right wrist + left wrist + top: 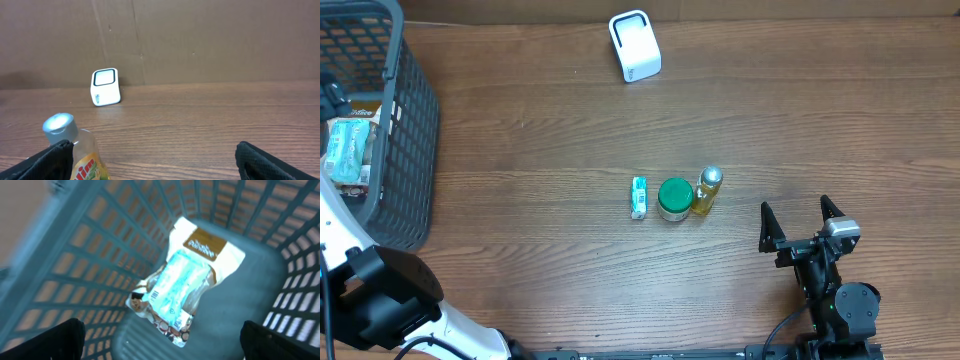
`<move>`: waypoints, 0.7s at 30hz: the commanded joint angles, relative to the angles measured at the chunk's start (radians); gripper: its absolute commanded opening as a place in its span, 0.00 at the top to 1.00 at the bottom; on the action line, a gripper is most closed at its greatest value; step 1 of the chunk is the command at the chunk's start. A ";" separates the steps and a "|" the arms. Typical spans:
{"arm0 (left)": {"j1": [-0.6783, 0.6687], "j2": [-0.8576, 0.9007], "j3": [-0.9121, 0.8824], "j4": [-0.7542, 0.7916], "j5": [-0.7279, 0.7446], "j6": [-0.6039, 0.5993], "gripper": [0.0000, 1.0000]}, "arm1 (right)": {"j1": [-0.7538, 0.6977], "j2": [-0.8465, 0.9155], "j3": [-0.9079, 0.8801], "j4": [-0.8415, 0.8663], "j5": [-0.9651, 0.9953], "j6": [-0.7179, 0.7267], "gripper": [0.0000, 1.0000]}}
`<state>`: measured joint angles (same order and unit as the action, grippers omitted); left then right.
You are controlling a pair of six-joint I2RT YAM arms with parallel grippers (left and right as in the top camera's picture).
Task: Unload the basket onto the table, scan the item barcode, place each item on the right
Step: 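Reach into the basket and grasp the brown Pantree bag with left gripper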
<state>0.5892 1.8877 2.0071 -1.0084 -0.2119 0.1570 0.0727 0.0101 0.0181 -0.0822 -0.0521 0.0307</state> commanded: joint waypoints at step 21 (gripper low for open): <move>0.037 0.071 -0.396 0.382 0.160 0.210 0.00 | 0.004 -0.007 -0.010 0.004 0.002 0.007 0.00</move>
<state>0.6052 1.9137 1.6230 -0.6338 -0.1280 0.3195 0.0727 0.0101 0.0181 -0.0826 -0.0521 0.0307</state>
